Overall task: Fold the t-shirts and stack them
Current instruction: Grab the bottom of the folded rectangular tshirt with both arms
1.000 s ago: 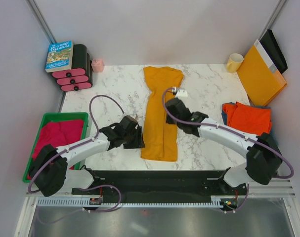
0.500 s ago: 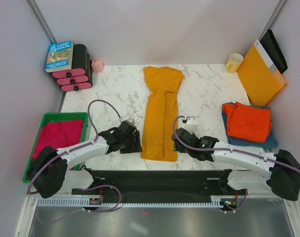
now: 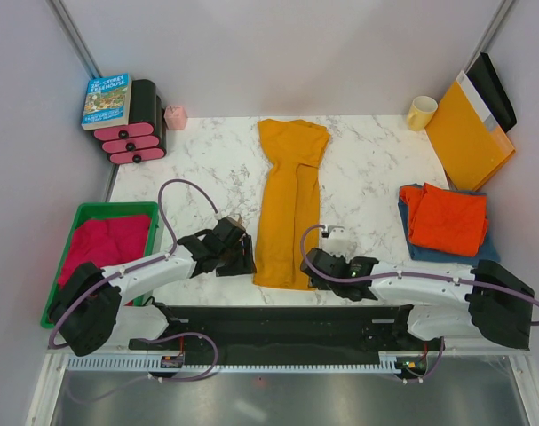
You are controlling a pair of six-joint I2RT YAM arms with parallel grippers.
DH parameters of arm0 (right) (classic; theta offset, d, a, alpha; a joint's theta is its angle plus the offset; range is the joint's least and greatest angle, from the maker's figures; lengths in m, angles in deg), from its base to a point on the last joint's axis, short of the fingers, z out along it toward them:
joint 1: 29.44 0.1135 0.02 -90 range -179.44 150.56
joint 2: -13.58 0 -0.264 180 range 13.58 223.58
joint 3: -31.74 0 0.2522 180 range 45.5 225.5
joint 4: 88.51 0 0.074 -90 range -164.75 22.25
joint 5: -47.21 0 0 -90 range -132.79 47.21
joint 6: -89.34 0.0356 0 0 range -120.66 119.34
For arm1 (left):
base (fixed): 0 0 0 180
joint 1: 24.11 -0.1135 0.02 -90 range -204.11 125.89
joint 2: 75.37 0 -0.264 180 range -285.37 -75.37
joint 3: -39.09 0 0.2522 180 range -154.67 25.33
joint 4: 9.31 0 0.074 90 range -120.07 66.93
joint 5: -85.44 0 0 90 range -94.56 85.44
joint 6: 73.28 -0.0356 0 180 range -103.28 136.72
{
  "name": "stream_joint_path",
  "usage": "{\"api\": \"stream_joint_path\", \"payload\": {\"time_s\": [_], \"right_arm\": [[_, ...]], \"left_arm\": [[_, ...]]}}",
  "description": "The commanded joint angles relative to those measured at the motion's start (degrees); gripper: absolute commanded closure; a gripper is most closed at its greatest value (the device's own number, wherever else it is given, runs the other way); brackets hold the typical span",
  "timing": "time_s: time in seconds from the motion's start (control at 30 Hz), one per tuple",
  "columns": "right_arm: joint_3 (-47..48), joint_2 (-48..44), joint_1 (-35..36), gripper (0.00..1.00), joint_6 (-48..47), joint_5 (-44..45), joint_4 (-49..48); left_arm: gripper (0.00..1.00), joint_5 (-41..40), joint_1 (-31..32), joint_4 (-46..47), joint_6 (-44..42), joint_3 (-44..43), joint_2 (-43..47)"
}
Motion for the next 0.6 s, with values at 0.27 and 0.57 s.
{"api": "stream_joint_path", "payload": {"time_s": [0.27, 0.57], "right_arm": [[-3.5, 3.4, 3.3, 0.52, 6.8, -1.3, -2.3], [-3.6, 4.7, 4.3, 0.52, 8.1, -1.8, -1.3]], "left_arm": [[0.34, -1.2, 0.4, 1.3, 0.3, -2.7, -1.3], [0.33, -1.7, 0.3, 1.9, -0.2, -6.1, -3.4]]}}
